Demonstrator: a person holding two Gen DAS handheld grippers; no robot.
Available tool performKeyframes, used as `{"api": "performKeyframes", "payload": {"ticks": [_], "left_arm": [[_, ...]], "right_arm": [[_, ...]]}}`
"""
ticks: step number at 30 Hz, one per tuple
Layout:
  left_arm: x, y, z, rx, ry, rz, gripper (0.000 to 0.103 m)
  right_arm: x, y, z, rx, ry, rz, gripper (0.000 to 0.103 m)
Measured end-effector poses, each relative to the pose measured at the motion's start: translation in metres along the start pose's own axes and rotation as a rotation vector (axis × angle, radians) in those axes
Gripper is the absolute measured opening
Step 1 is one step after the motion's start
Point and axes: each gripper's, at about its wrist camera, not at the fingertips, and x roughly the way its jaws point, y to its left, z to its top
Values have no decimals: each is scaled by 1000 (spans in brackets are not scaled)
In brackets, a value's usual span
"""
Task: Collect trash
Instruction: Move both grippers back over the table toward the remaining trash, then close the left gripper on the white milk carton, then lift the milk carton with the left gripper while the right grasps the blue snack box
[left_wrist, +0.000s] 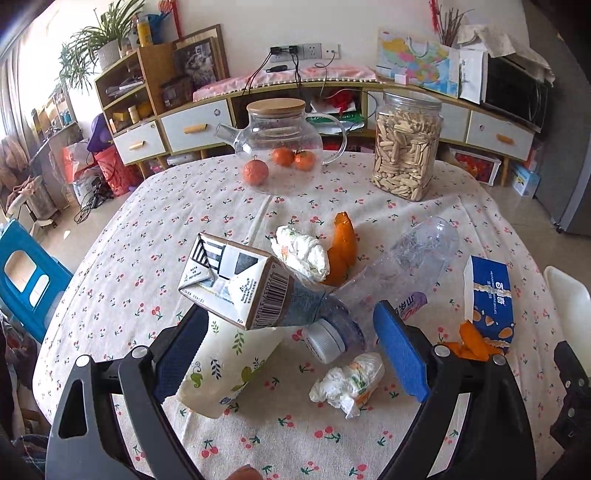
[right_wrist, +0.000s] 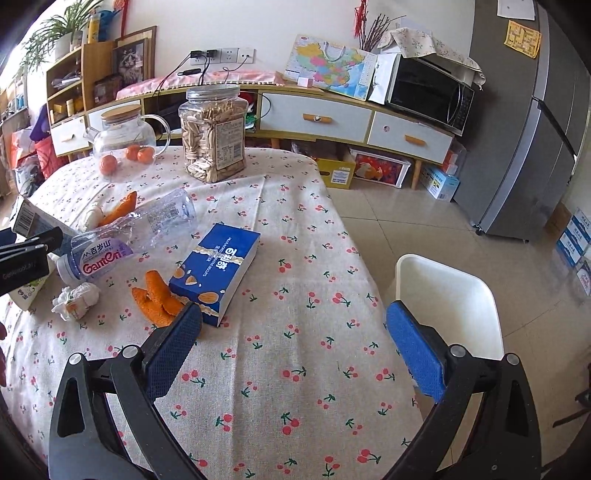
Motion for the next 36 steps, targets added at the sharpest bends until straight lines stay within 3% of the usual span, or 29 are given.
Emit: {"api": "performKeyframes", "payload": {"ticks": [10, 11, 13, 15, 31, 36], "left_arm": [[35, -8, 26, -12, 16, 30, 90], [37, -8, 27, -16, 14, 23, 85], [41, -10, 29, -4, 33, -5, 46], [42, -12, 28, 8, 44, -27, 34], [-2, -12, 26, 80, -63, -116, 32], [-22, -11, 27, 102, -105, -159, 32]], "right_arm": [[9, 1, -2, -11, 23, -2, 96], [9, 1, -2, -11, 23, -2, 96], [10, 0, -2, -8, 24, -6, 96], [11, -3, -1, 1, 28, -8, 96], [16, -14, 9, 86, 34, 8, 96], [23, -13, 17, 127, 62, 71, 96]]}}
